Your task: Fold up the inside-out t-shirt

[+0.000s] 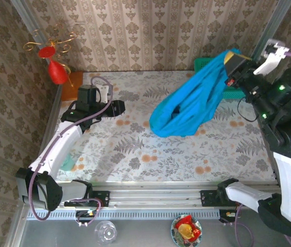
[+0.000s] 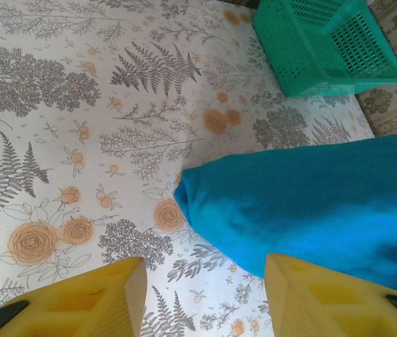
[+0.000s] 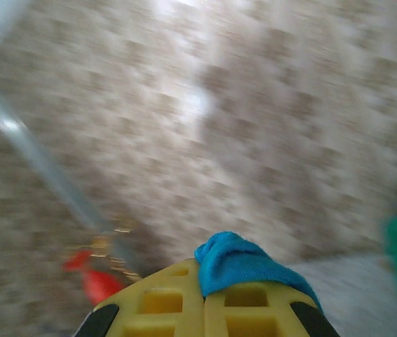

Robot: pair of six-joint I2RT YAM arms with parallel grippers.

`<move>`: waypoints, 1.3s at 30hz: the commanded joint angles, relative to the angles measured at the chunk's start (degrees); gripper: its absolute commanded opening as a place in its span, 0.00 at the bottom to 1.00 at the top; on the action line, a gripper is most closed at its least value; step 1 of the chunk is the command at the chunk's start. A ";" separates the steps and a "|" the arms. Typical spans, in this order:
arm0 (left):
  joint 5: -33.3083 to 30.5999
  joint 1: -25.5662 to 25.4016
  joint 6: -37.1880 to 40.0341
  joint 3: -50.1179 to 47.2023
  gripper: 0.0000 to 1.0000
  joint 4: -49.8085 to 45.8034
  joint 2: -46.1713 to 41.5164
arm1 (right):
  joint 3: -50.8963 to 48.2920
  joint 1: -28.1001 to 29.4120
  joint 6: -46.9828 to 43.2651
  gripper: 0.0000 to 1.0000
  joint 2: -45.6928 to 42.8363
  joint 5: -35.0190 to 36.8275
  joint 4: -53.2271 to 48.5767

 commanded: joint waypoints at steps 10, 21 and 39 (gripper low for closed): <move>2.78 -5.91 2.47 2.06 0.54 -0.46 14.98 | -24.96 -10.15 -6.74 0.00 -2.78 19.80 -12.94; 7.42 -15.18 2.03 15.22 0.62 2.05 37.90 | -33.21 -10.15 -3.46 0.00 -4.52 10.18 -8.22; -5.06 -21.08 5.48 30.03 0.23 -9.19 53.62 | -35.23 -10.15 -1.55 0.00 -7.12 5.19 -7.59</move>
